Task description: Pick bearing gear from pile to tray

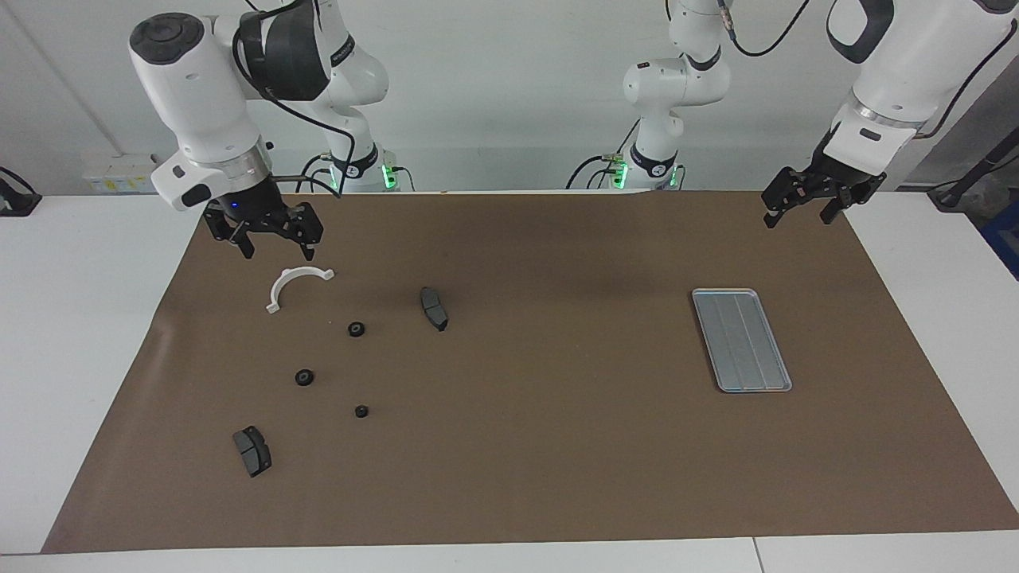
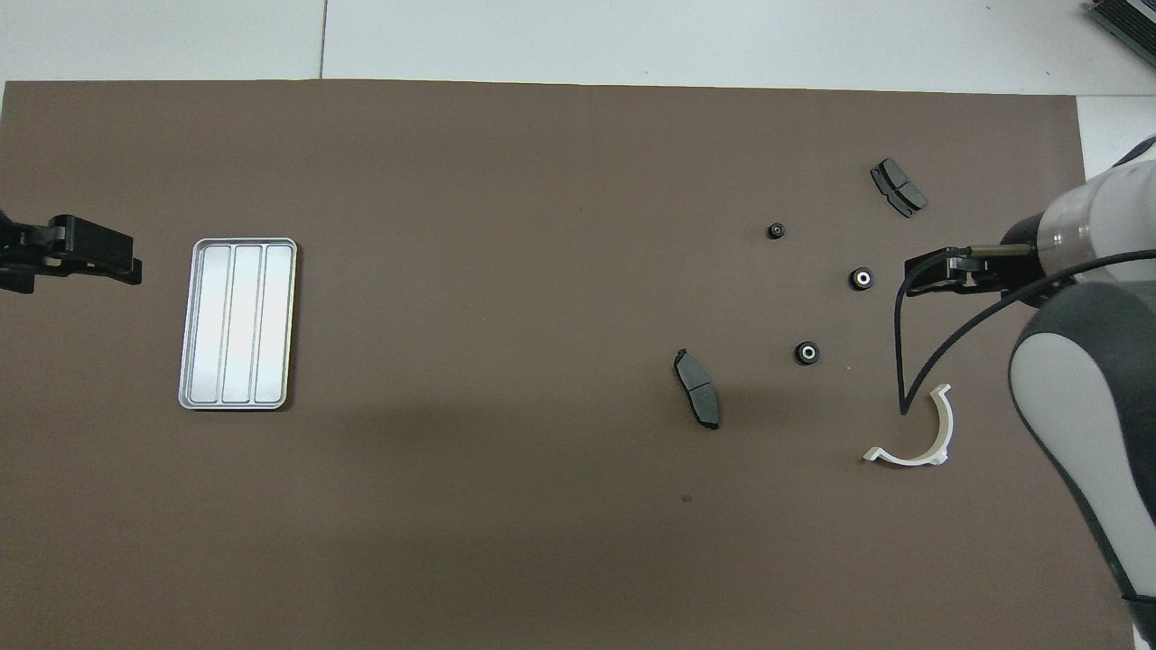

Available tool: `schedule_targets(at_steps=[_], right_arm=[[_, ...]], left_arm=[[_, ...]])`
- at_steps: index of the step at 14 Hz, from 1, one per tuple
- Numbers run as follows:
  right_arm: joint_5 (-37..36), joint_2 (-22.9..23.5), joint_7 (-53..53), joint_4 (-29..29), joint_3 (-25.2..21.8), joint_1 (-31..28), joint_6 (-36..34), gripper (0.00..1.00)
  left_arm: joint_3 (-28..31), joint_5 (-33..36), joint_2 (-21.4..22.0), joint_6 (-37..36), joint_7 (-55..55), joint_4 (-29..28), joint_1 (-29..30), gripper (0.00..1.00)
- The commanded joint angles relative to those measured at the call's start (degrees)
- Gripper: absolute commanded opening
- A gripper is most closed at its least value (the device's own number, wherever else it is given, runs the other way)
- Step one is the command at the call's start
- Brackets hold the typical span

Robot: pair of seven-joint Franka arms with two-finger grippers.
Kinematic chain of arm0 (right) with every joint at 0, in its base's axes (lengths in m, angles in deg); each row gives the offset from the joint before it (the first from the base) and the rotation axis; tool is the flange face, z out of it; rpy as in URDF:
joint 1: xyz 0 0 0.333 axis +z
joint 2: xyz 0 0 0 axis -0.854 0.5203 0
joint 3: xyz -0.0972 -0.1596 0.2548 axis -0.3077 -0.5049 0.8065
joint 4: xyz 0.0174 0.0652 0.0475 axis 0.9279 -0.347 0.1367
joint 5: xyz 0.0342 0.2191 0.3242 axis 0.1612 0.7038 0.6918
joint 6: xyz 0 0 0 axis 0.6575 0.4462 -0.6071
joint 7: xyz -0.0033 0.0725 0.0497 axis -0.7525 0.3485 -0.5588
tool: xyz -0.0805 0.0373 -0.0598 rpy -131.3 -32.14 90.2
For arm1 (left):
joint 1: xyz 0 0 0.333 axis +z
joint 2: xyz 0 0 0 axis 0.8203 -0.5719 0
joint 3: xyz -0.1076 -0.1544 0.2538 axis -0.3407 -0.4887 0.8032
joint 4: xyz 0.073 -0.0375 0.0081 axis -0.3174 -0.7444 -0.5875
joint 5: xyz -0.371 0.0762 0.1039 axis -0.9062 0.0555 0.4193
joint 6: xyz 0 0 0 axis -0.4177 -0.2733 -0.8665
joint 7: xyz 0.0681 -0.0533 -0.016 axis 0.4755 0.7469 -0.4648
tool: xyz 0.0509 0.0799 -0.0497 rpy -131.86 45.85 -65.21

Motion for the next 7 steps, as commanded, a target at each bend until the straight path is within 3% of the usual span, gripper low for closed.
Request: schedule_targets(at_steps=[1, 7], right_arm=[[1.5, -0.5, -1.7, -7.1, 0.0, -0.2, 7.8, 1.0], [1.5, 4.7, -3.0, -15.5, 0.0, 0.4, 21.4, 1.0]], left_arm=[[-0.1, 0.8, 0.8, 0.2, 0.2, -0.6, 0.1, 1.0], [-0.1, 0.8, 0.8, 0.2, 0.2, -0.6, 0.1, 1.0]])
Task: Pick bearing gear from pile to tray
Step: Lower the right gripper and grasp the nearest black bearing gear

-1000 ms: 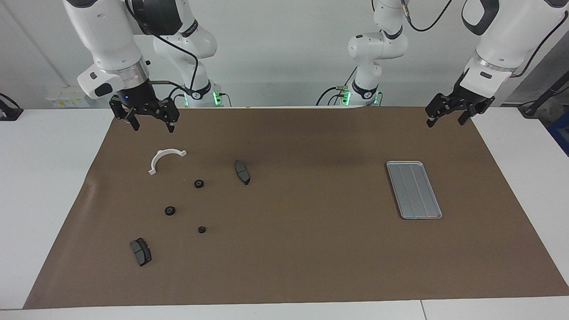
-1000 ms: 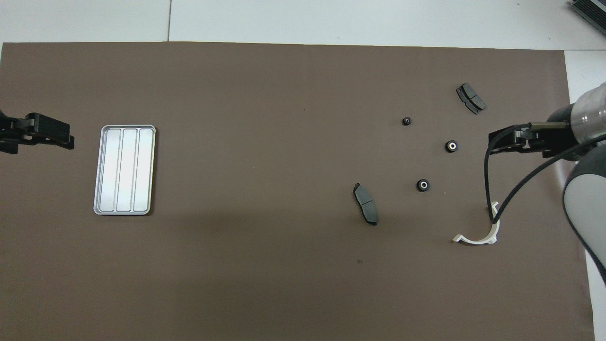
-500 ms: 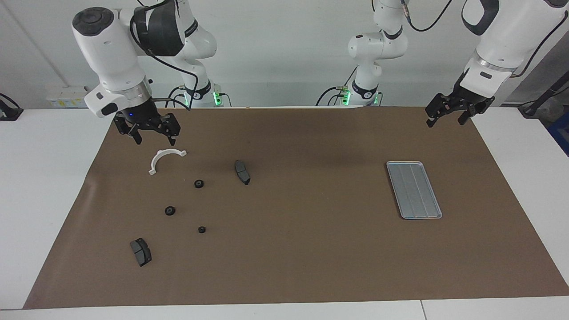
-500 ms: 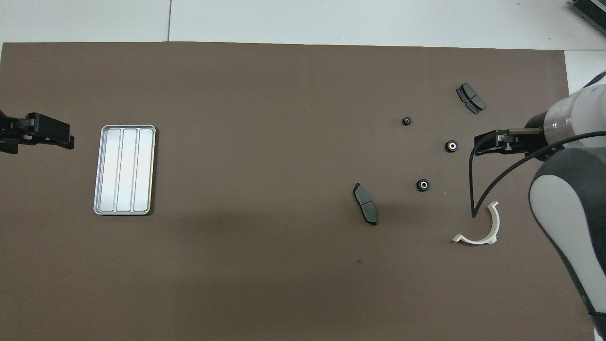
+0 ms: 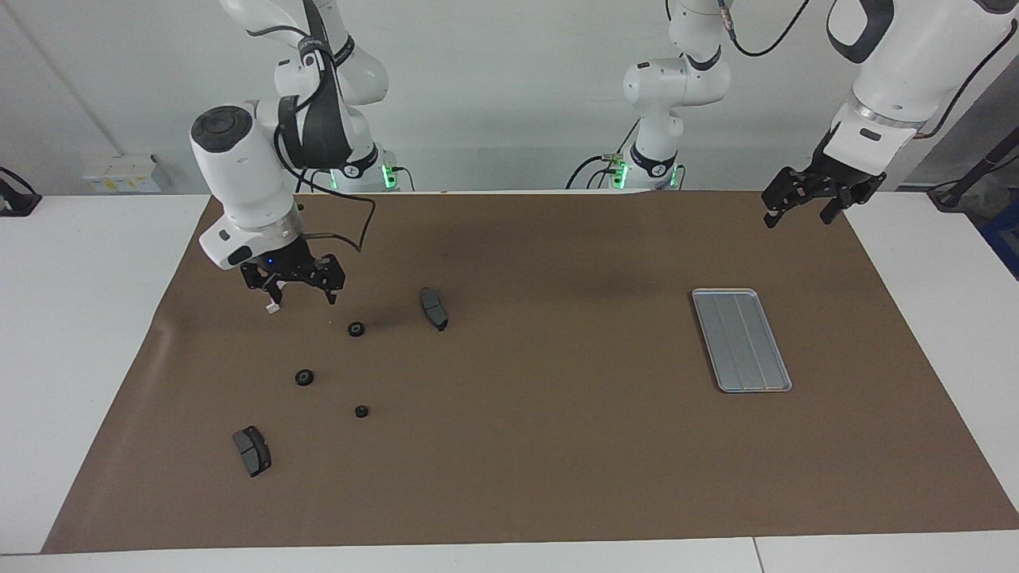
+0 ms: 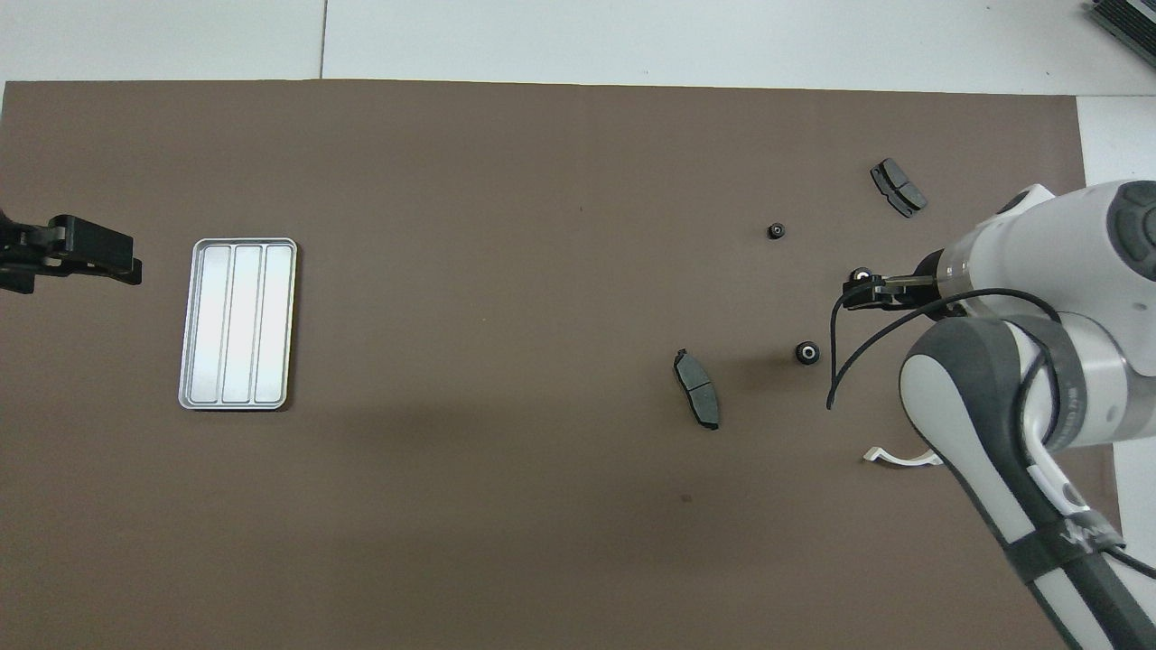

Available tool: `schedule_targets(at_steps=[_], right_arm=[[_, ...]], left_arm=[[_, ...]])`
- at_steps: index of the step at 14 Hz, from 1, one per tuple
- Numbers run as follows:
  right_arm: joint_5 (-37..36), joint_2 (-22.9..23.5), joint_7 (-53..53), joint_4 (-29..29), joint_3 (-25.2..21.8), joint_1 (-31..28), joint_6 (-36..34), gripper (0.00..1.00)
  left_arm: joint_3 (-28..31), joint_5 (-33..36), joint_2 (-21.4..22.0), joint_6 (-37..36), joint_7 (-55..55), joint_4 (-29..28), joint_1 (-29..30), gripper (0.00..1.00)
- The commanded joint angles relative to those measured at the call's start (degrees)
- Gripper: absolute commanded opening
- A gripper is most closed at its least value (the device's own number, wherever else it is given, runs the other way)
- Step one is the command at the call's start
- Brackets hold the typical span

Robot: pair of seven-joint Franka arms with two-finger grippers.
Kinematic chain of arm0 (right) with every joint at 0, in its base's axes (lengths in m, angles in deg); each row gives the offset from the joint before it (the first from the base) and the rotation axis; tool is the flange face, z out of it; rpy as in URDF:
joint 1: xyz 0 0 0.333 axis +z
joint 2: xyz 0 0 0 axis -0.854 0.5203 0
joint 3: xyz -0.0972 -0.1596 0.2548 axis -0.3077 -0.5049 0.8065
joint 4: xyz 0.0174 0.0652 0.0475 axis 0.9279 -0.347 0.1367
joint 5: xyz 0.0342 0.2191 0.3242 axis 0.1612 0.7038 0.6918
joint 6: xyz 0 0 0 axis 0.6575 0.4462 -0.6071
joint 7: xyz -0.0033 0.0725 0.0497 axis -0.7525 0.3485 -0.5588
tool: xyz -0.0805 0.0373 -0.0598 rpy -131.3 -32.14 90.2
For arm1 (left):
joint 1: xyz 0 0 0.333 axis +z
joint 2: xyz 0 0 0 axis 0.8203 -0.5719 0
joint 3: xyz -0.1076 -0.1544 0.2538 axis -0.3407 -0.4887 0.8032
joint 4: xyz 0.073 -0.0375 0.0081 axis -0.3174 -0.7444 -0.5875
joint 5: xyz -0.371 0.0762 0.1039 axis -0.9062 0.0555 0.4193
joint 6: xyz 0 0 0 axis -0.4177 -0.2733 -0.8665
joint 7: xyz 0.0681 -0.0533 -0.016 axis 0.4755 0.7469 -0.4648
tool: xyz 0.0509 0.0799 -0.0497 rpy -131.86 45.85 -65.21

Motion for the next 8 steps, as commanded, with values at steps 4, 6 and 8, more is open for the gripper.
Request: schedule_targets(at_steps=[4, 6, 8], right_arm=[[1.4, 3.6, -2.4, -8.4, 0.0, 0.1, 13.5, 1.0], [1.4, 5.1, -2.4, -9.4, 0.0, 1.1, 16.0, 1.0], [1.4, 5.5, -2.4, -11.9, 0.0, 1.5, 19.3, 1.0]], left_arm=[[-0.1, 0.8, 0.8, 0.2, 0.2, -0.6, 0.1, 1.0], [-0.1, 0.8, 0.8, 0.2, 0.2, -0.6, 0.1, 1.0], [-0.1, 0.9, 0.8, 0.2, 0.2, -0.6, 0.1, 1.0]])
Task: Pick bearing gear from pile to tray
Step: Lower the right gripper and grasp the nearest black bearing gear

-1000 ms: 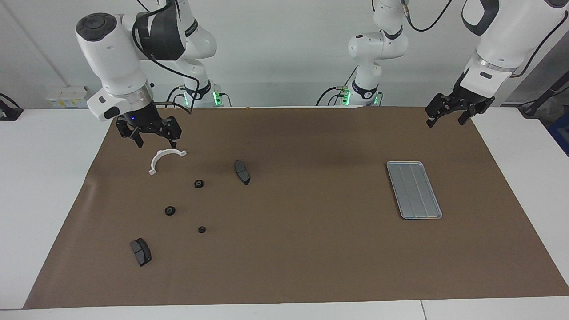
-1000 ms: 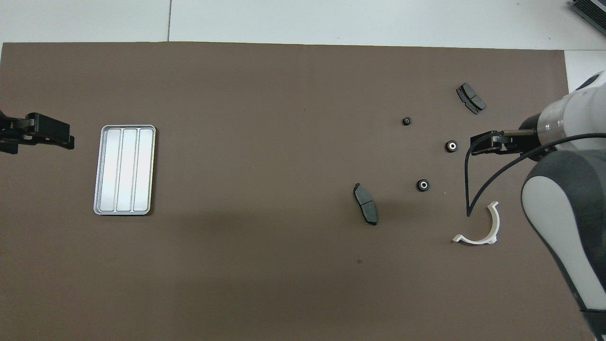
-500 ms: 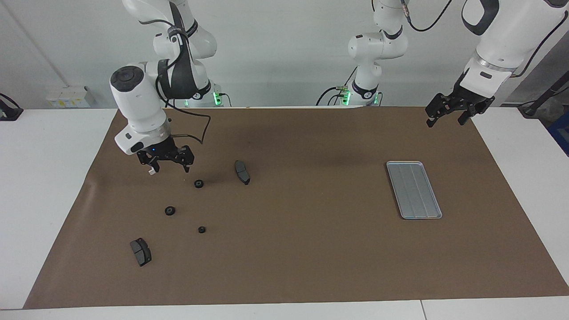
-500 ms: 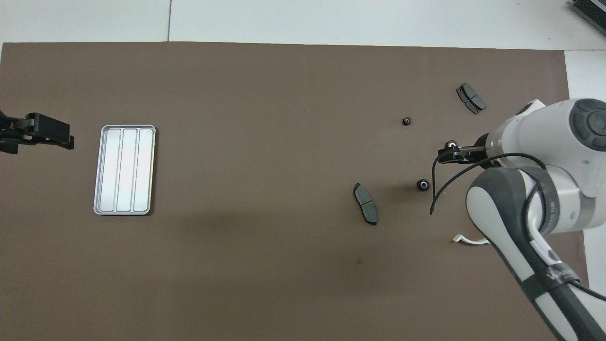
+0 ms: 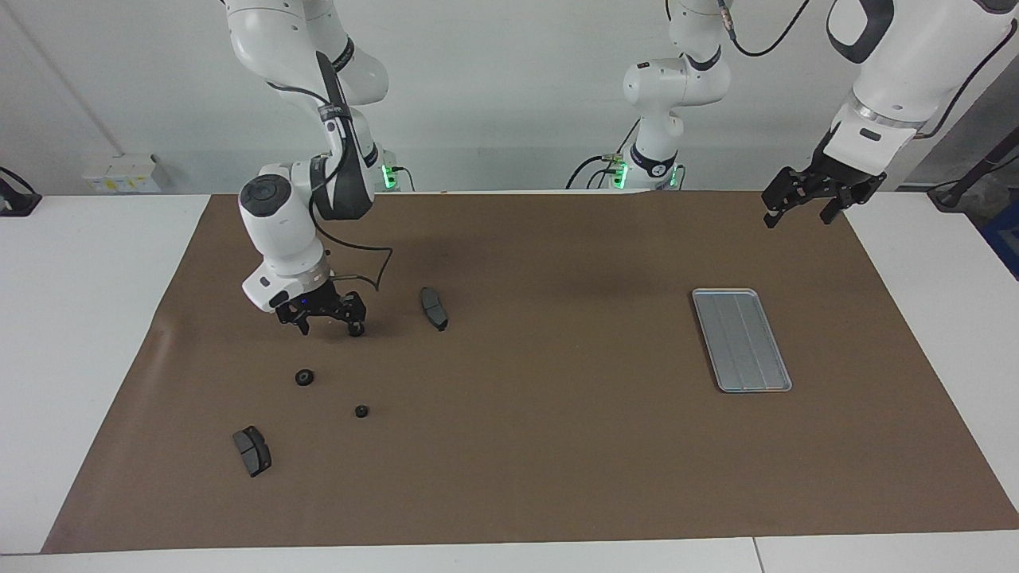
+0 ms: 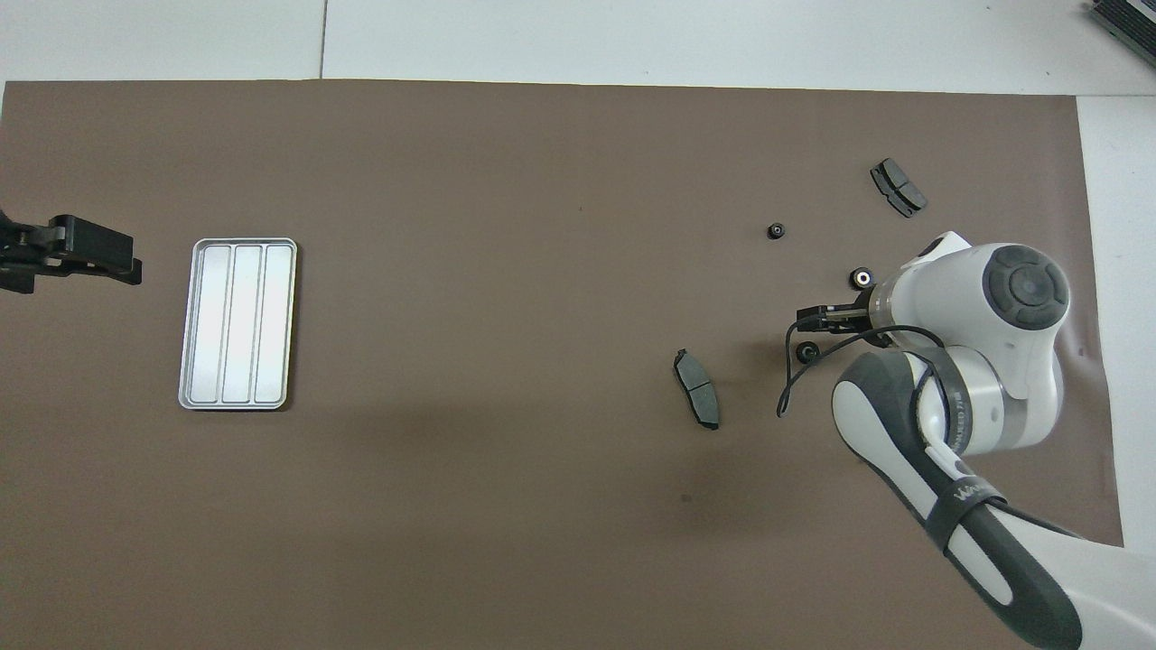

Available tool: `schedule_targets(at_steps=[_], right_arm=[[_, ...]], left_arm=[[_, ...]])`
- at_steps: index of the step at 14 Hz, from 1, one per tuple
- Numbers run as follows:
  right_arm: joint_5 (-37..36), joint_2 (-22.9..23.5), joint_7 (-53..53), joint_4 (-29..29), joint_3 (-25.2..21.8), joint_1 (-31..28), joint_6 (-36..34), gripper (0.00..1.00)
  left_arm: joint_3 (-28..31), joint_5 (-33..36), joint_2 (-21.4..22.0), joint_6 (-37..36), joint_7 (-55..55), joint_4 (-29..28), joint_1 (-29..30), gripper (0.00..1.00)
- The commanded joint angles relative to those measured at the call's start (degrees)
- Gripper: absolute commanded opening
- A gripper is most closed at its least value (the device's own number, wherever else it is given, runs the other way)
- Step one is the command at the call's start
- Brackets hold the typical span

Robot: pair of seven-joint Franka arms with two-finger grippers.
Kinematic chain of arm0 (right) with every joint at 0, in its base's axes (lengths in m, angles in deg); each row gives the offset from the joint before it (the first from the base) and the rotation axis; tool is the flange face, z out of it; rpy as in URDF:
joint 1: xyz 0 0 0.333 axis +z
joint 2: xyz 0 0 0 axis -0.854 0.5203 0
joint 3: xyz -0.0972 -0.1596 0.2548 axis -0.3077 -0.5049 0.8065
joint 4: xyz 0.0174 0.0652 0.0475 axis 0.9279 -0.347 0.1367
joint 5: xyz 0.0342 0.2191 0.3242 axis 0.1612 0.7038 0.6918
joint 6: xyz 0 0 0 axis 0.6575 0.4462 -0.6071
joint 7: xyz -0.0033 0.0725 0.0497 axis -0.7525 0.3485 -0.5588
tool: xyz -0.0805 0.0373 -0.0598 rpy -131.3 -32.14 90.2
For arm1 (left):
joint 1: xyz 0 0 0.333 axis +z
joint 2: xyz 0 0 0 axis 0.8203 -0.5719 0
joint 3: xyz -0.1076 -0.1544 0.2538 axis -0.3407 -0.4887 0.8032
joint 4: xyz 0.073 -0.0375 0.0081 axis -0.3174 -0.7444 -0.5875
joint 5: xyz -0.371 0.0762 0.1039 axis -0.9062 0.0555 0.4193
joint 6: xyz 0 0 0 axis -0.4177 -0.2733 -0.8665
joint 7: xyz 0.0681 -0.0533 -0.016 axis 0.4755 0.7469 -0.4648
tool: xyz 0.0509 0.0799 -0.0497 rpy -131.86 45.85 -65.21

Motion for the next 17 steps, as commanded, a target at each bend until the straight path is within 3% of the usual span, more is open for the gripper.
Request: schedule_targets(at_steps=[1, 7, 10, 15, 17], right_arm=[[1.4, 0.1, -2.3, -4.2, 0.0, 0.3, 5.7, 1.0], [1.4, 1.6, -2.2, -6.5, 0.0, 1.4, 10.0, 0.99], [1.4, 1.3, -2.3, -6.7, 0.0, 1.9, 9.1, 0.89], [1.4, 0.9, -1.5, -6.8, 0.0, 3.0, 8.0, 0.62], [1.4, 0.8, -1.6, -6.8, 0.0, 3.1, 7.2, 0.4]], left_arm=[[-0.1, 0.9, 0.8, 0.2, 0.2, -0.6, 0.1, 1.0], [-0.1, 0.8, 0.8, 0.2, 0.2, -0.6, 0.1, 1.0], [-0.1, 0.8, 0.8, 0.2, 0.2, -0.6, 0.1, 1.0], [-0.1, 0.8, 0.8, 0.2, 0.2, -0.6, 0.1, 1.0], [-0.1, 0.8, 0.8, 0.1, 0.2, -0.6, 0.1, 1.0]])
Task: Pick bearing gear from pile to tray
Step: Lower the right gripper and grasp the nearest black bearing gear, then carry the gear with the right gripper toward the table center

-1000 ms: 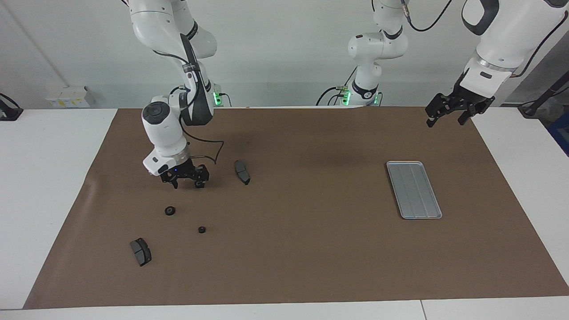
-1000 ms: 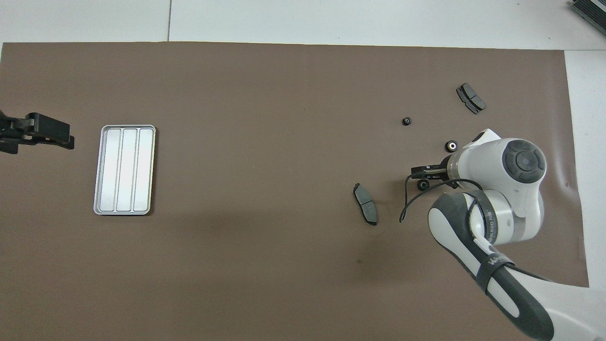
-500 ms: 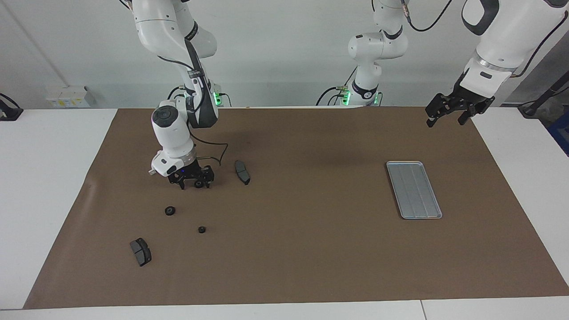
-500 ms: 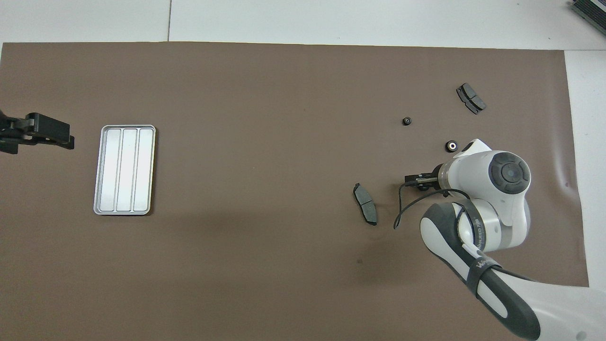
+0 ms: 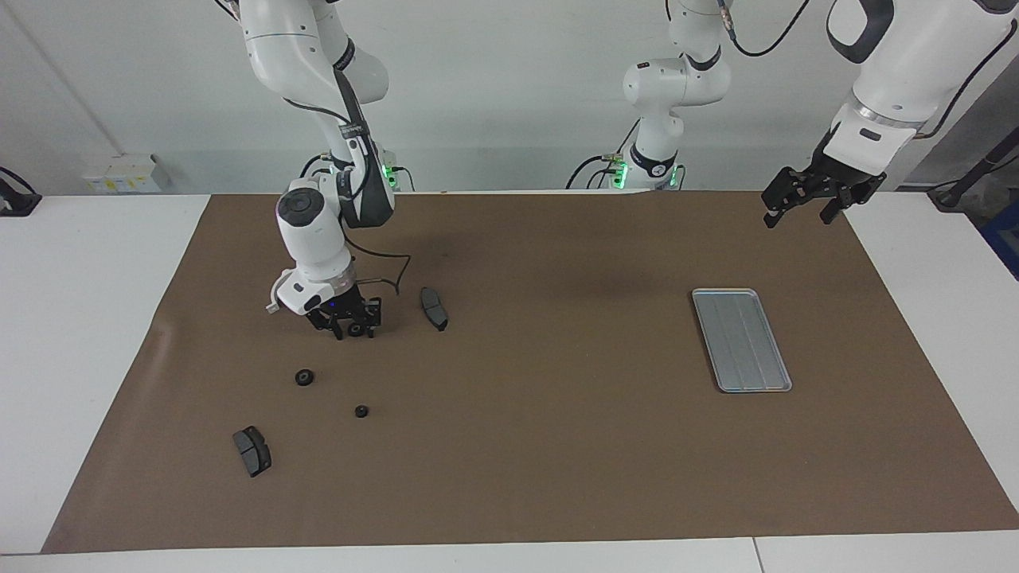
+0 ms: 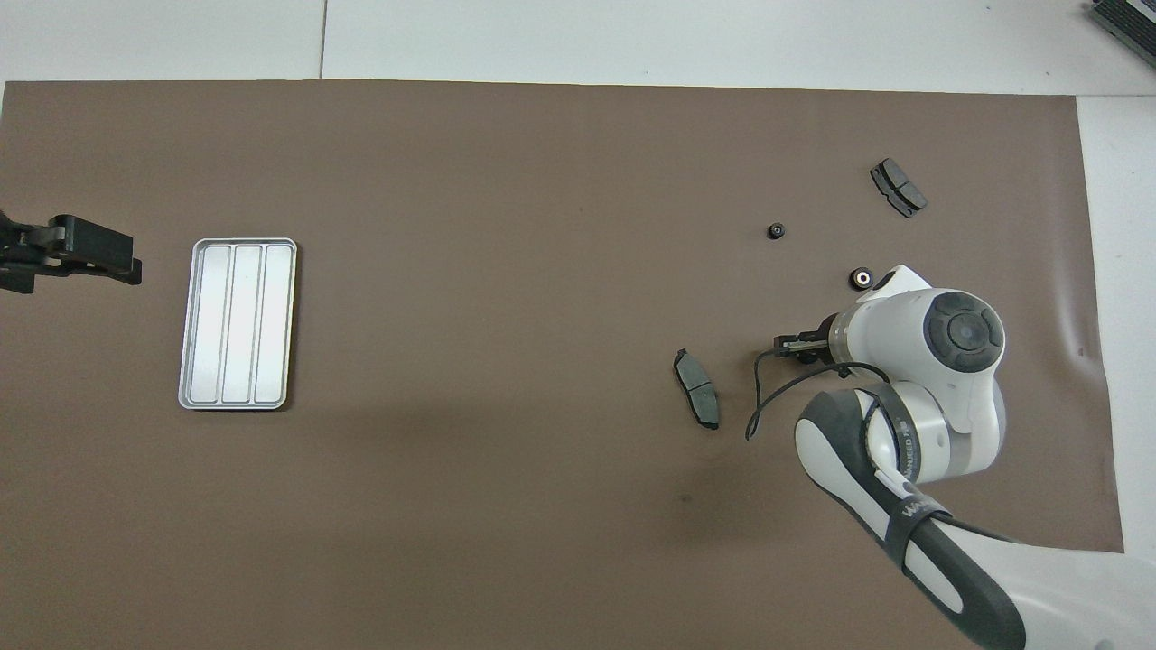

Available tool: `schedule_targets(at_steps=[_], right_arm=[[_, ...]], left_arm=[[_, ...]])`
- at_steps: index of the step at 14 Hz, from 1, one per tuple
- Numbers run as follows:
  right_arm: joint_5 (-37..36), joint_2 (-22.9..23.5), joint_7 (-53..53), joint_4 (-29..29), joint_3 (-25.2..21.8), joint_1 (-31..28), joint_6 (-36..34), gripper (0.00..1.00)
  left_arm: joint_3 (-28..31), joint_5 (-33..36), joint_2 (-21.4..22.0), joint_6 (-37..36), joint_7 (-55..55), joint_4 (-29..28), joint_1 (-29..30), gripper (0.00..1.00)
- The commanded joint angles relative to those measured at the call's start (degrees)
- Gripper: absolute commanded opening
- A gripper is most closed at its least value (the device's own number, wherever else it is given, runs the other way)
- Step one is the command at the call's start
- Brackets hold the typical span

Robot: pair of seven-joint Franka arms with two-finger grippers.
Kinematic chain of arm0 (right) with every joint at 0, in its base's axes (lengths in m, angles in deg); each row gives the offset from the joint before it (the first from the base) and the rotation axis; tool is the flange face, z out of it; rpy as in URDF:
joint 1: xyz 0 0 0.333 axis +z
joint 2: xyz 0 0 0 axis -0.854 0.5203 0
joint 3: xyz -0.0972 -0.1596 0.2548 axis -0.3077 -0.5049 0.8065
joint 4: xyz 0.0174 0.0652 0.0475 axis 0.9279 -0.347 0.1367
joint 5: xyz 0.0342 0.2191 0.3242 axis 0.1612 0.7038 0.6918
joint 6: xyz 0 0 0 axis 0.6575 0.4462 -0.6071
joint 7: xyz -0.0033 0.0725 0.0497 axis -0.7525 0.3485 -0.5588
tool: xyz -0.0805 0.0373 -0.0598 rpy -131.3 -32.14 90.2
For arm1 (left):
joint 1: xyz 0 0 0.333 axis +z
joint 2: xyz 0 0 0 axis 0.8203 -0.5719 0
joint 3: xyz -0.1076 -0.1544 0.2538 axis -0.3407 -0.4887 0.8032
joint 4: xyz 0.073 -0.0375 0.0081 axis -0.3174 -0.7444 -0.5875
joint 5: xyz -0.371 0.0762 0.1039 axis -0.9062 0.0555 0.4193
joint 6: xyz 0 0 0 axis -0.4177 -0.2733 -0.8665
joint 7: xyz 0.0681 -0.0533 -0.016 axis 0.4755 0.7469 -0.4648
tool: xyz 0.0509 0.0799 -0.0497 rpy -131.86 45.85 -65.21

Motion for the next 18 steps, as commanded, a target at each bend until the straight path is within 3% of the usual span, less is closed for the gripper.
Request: schedule_targets(at_steps=[1, 3, 7, 15, 18], right_arm=[[1.4, -0.9, -1.6, -0.9, 0.0, 0.3, -1.3, 0.29], [1.4, -1.8, -1.6, -0.9, 0.0, 0.3, -2.9, 0.12], [1.4, -3.0, -1.5, -0.4, 0.1, 0.3, -4.5, 0.01], [1.4, 0.5, 5.2, 9.8, 0.5, 3.6, -4.4, 0.0], [1.3, 3.0, 12.5, 15.5, 1.0, 8.6, -6.7, 0.0]], left_arm=[[-0.1, 0.8, 0.8, 0.1, 0.2, -0.6, 0.1, 1.0], [-0.1, 0.8, 0.8, 0.2, 0.2, -0.6, 0.1, 1.0], [-0.1, 0.9, 0.8, 0.2, 0.2, -0.6, 0.1, 1.0], [-0.1, 0.9, 0.8, 0.2, 0.2, -0.6, 0.1, 1.0], [-0.1, 0.8, 0.8, 0.2, 0.2, -0.6, 0.1, 1.0]])
